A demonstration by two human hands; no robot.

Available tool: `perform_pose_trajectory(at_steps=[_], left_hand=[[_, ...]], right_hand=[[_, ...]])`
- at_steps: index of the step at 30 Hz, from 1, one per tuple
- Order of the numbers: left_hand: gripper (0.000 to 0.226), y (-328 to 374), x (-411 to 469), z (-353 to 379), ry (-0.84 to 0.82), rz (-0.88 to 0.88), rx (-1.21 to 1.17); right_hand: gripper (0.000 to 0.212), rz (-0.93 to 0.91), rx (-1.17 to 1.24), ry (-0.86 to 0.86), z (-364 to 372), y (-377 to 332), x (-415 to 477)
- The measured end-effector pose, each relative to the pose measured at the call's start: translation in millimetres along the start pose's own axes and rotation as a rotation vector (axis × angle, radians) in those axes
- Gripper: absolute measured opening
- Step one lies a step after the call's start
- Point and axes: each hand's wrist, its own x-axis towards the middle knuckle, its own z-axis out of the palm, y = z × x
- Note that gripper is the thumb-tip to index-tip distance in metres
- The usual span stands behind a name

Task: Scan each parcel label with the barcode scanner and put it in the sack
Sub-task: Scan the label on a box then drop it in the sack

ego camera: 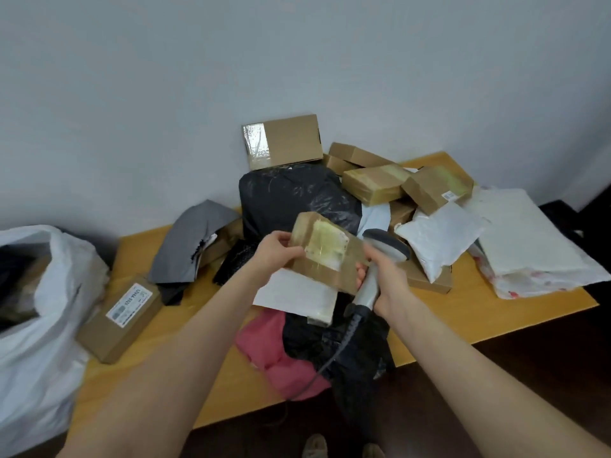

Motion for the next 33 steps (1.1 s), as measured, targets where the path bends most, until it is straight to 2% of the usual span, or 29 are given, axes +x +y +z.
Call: perform_pose_trajectory(at_steps=[3,7,8,12,16,17,19,21,23,25,26,29,33], left_hand=[[0.053,21.1,-31.2,-25.7,0.08,0.359,0.225],[0.055,10.7,-64.9,-39.7,0.31,0.836,0.834],[0.056,5.9,-70.9,-41.8,0.372,0.922,0.926],[0.054,-9.8,-84.6,-52.1,0.472,1.121,1.011],[0.052,-19.3,-93.1,-59.0,0.496,1.228,1.042],[0.052,-22.7,-95.1,-62.5,0.481,1.216,1.048],[0.054,-27.1,-98.3,-71.3,0.427,1.072,0.957],[0.05,-22.7,-101.9,-80.8,0.405,0.749,0.601],[0.047,-11.1,-100.9,-96.1,0.36,0.333,0.158],[0.047,-6.2,-97.4,-114.9,0.199,0.016,-0.161],[0.044,-7.5,-96.7,-122.6,0.118,-0.068,-0.268],[0.033,-18.1,-97.6,-134.7,0.043,-0.139,-0.416],[0.036,-40.0,-90.1,-138.3,0.121,-0.084,-0.437]], right_hand=[[0.028,-0.031,0.05,-0.044,7.3,-8.3,-13.3],[0.028,-0.076,0.066,-0.087,23.0,-12.8,-28.7],[0.032,-0.087,0.048,-0.096,27.5,-11.3,-31.7],[0.053,-0.116,-0.058,-0.119,44.1,6.0,-39.9],[0.055,-0.113,-0.071,-0.13,60.8,23.0,-48.9],[0.051,-0.116,-0.086,-0.117,64.4,26.3,-50.6],[0.045,-0.136,-0.125,-0.103,69.8,33.1,-52.3],[0.044,-0.167,-0.174,-0.098,73.2,40.0,-54.0],[0.041,-0.193,-0.223,-0.132,76.3,46.2,-56.1],[0.035,-0.209,-0.279,-0.182,78.8,52.7,-59.5],[0.033,-0.215,-0.298,-0.204,80.4,56.1,-61.2],[0.033,-0.232,-0.289,-0.248,84.3,66.8,-60.4],[0.035,-0.276,-0.272,-0.19,87.5,70.4,-59.6]])
